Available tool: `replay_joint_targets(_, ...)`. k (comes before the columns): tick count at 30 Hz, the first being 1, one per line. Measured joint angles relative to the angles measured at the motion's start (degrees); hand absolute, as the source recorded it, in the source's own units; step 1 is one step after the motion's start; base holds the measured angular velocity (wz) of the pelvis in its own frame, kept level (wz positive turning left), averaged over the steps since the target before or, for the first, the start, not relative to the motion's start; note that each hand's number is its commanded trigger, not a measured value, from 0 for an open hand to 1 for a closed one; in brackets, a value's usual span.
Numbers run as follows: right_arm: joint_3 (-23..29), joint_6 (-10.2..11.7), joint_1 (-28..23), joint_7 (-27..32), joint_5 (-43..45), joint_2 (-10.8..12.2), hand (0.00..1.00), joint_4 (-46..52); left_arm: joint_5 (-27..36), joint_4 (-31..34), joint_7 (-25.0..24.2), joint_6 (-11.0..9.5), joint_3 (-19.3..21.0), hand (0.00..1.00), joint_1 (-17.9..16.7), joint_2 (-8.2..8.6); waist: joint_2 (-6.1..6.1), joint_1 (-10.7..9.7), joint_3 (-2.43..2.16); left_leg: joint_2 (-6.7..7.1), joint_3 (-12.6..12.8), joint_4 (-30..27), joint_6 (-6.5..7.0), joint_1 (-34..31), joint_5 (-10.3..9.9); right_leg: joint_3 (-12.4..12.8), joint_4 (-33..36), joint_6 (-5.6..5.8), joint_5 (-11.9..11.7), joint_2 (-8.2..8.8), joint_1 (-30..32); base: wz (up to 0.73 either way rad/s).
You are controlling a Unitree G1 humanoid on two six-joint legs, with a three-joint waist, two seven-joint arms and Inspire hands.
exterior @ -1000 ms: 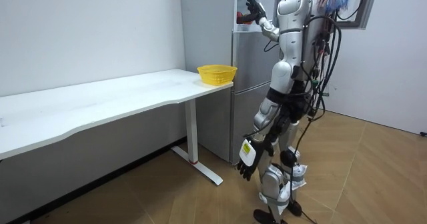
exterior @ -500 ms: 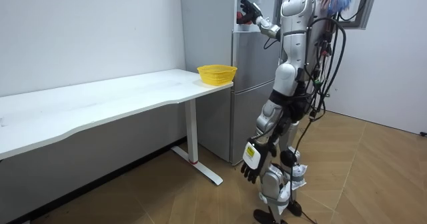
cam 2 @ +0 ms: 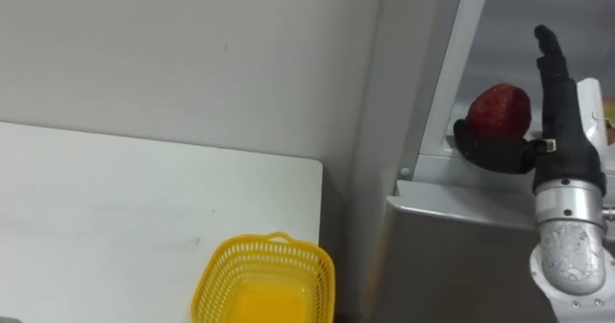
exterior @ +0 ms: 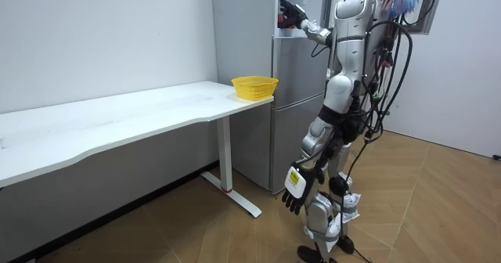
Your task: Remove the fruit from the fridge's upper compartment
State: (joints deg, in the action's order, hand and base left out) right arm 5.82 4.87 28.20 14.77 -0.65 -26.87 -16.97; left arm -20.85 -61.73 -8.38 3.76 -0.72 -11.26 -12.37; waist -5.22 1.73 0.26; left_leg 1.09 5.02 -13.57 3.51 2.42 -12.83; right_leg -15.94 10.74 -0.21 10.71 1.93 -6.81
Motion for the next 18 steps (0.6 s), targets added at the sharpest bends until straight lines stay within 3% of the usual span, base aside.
replay_joint_targets(4, 0.1, -0.2, 0.0, -3.0, -4.3, -0.2, 0.0, -0.8, -0.1, 0.0, 0.1, 0.1, 0.1, 0.0, 0.1, -0.07, -0.09, -0.1, -0.07, -0.02, 0.0, 0.0, -0.06, 0.1, 0.0, 0.0, 0.0, 0.0, 0.0, 0.02, 0.0, 0.0)
replay_joint_targets(10, 0.2, -1.1, 0.0, -6.2, -8.6, -0.5, 0.0, -2.9, -0.1, 2.1, -0.2, 1.1, 0.6, 0.0, -0.8, -0.37, -0.92, -0.2, -0.65, -0.05, 0.0, 0.0, -0.1, 0.2, 0.1, 0.0, -0.1, -0.01, 0.0, -0.03, -0.4, 0.0)
replay_joint_targets(16, 0.4, -1.4, 0.1, -8.1, -13.6, -1.6, 0.0, -4.9, 0.0, 5.7, -0.1, 2.5, 0.6, 0.0, -2.8, -0.53, -0.79, -0.1, -0.56, -0.03, -0.1, -0.4, -0.09, 0.3, 0.1, 0.1, -0.1, -0.19, -0.1, -0.06, -0.5, 0.0)
replay_joint_targets(17, 0.4, -1.4, 0.1, -8.7, -14.9, -2.2, 0.23, -5.4, 0.0, 6.2, -0.1, 2.6, 0.6, 0.0, -3.1, -0.53, -0.74, 0.1, -0.54, -0.04, -0.1, -0.4, -0.09, 0.3, 0.1, 0.1, -0.1, -0.21, -0.1, -0.06, -0.6, 0.0)
replay_joint_targets(18, 0.4, -1.5, 0.2, -9.1, -15.3, -2.4, 0.63, -5.6, 0.0, 6.3, -0.1, 2.6, 0.6, 0.0, -3.1, -0.53, -0.72, 0.1, -0.54, -0.04, -0.1, -0.5, -0.09, 0.3, 0.1, 0.1, -0.1, -0.22, -0.1, -0.06, -0.6, 0.0)
